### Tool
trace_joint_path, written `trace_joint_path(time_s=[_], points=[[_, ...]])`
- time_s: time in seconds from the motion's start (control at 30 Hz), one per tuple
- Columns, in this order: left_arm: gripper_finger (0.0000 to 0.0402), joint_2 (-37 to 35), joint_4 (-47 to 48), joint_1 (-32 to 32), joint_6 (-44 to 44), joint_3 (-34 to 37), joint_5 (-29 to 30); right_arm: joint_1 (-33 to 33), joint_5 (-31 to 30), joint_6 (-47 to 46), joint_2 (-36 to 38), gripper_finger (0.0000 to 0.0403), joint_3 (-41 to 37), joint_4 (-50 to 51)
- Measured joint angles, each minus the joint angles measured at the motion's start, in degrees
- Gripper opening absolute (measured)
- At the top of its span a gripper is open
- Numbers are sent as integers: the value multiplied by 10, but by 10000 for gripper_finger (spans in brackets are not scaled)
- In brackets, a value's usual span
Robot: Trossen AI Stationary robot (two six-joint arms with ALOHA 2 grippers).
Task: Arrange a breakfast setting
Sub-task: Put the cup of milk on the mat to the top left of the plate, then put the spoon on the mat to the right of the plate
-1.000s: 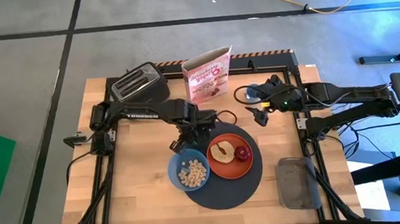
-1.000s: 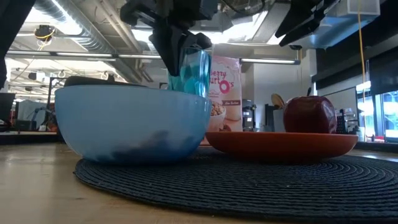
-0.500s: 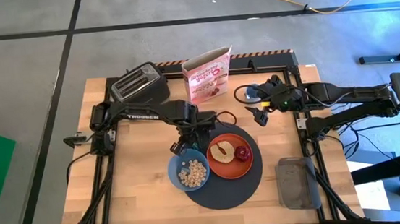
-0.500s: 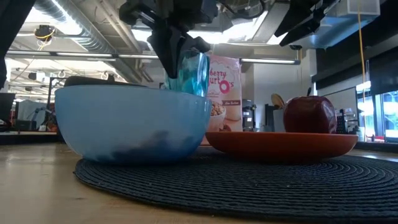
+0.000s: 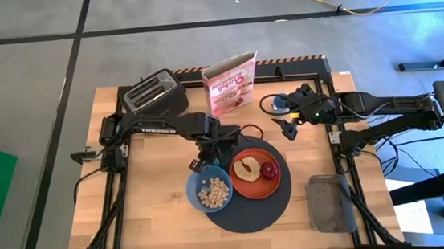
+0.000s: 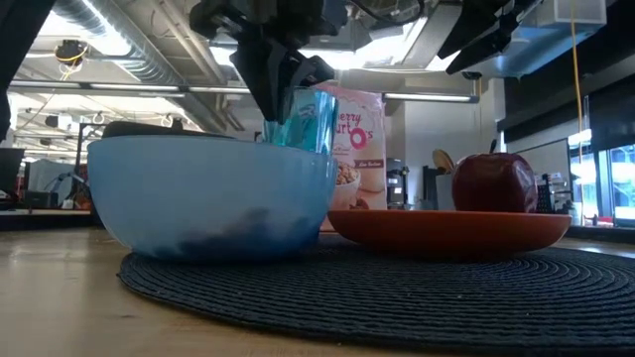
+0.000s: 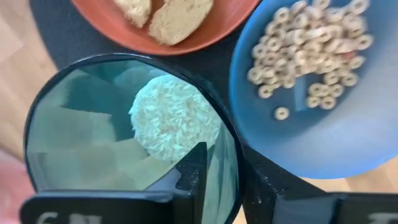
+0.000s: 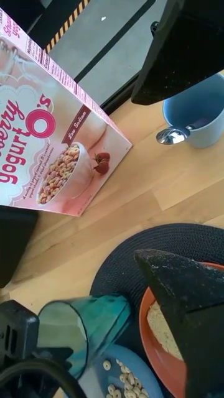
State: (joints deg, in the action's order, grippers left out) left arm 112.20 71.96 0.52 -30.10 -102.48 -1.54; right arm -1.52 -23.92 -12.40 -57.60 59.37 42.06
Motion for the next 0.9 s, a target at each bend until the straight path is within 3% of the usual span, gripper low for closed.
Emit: trace_joint_path(time_s=[0.17,0.53,0.73,0.9], points=[[101,-4,8,2,30,0,44,0,0,-6,0,388,0,0],[149,-15,25,25,61,1,39,0,-1,-10,0,388,0,-20],[164,-34,14,43,87,0,40,-5,-51,-23,-2,388,0,-11],[172,-63,9,60,104,1,87,-50,0,-13,-13,381,0,3]])
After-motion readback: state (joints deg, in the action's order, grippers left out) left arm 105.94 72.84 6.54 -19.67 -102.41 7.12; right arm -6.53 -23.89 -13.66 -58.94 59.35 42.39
